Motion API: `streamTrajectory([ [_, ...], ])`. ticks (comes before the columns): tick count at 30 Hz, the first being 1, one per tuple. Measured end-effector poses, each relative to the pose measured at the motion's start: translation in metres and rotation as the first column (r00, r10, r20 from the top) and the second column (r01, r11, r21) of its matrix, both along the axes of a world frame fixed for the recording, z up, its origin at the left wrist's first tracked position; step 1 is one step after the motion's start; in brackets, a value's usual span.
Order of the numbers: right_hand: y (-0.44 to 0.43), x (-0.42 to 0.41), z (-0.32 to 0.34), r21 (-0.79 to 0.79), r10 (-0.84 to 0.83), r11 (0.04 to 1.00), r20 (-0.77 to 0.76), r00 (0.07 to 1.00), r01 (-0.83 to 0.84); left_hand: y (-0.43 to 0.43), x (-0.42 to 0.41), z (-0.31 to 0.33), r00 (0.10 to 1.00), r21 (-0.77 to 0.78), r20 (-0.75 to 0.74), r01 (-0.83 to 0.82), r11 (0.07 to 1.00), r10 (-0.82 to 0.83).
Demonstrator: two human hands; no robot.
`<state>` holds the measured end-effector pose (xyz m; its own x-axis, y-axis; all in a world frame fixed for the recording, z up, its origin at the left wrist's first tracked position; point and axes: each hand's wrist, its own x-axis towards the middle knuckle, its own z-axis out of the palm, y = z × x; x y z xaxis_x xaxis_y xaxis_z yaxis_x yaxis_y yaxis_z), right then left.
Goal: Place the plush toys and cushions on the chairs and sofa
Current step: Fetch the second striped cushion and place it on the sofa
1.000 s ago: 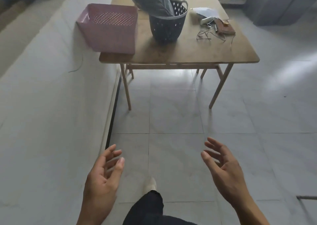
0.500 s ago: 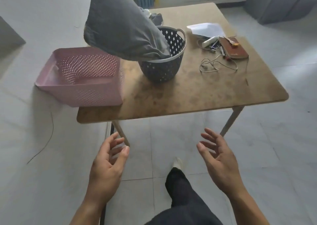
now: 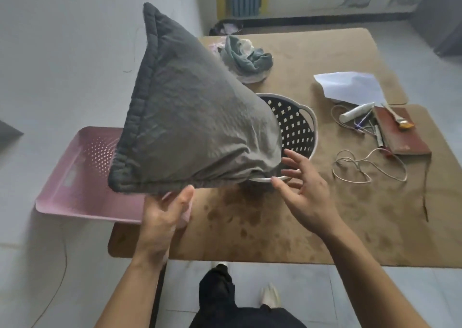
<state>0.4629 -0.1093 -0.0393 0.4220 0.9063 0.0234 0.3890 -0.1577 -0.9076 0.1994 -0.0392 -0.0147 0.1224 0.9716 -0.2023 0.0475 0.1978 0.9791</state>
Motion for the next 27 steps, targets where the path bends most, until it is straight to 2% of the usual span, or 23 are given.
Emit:
streamTrajectory([
  [4,0.046,-0.016,-0.026,-0.094,0.155,0.986,0.253,0.955,-0.135,0.057,0.032,0.017,0.952,0.185,0.292,-0.145,0.972,0.086],
  [5,0.055,-0.022,-0.029,-0.109,0.163,0.985,0.316,0.935,-0.134,0.064,0.041,0.024,0.942,0.205,0.326,-0.147,0.968,0.074],
  [7,0.076,-0.031,-0.031,-0.097,0.116,0.991,0.349,0.930,-0.087,0.073,0.056,0.041,0.943,0.227,0.328,-0.024,0.974,-0.053],
  [9,0.098,-0.036,-0.031,-0.061,-0.001,0.998,0.178,0.984,0.012,0.083,0.065,0.054,0.943,0.301,0.182,0.215,0.929,-0.278],
  [11,0.118,-0.040,-0.034,-0.060,-0.149,0.987,-0.043,0.988,0.146,0.102,0.072,0.057,0.821,0.381,0.049,0.511,0.770,-0.569],
  [13,0.128,-0.038,-0.044,-0.090,-0.293,0.954,-0.093,0.951,0.285,0.125,0.083,0.055,0.688,0.349,-0.024,0.686,0.638,-0.726],
  [14,0.129,-0.036,-0.047,-0.111,-0.345,0.936,-0.094,0.934,0.334,0.136,0.090,0.051,0.664,0.327,-0.010,0.709,0.625,-0.748],
  [15,0.128,-0.034,-0.048,-0.114,-0.393,0.917,-0.108,0.913,0.381,0.146,0.098,0.046,0.681,0.308,0.027,0.691,0.654,-0.732],
  [17,0.121,-0.027,-0.046,-0.065,-0.471,0.882,-0.173,0.865,0.467,0.169,0.118,0.029,0.792,0.233,0.070,0.578,0.782,-0.607],
  [18,0.116,-0.023,-0.044,-0.036,-0.479,0.875,-0.212,0.852,0.483,0.184,0.129,0.019,0.836,0.184,0.038,0.533,0.826,-0.548],
  [20,0.105,-0.016,-0.041,-0.052,-0.452,0.889,-0.256,0.855,0.455,0.215,0.148,0.004,0.845,0.140,-0.090,0.535,0.833,-0.528],
  [22,0.097,-0.012,-0.038,-0.078,-0.451,0.891,-0.249,0.857,0.446,0.240,0.167,-0.002,0.793,0.128,-0.169,0.606,0.785,-0.585],
  [24,0.090,-0.012,-0.030,-0.086,-0.441,0.897,-0.256,0.860,0.434,0.253,0.182,0.009,0.736,0.108,-0.074,0.677,0.728,-0.673],
  [27,0.082,-0.013,-0.015,-0.121,-0.415,0.910,-0.244,0.877,0.397,0.252,0.198,0.028,0.688,0.018,0.211,0.708,0.706,-0.695],
])
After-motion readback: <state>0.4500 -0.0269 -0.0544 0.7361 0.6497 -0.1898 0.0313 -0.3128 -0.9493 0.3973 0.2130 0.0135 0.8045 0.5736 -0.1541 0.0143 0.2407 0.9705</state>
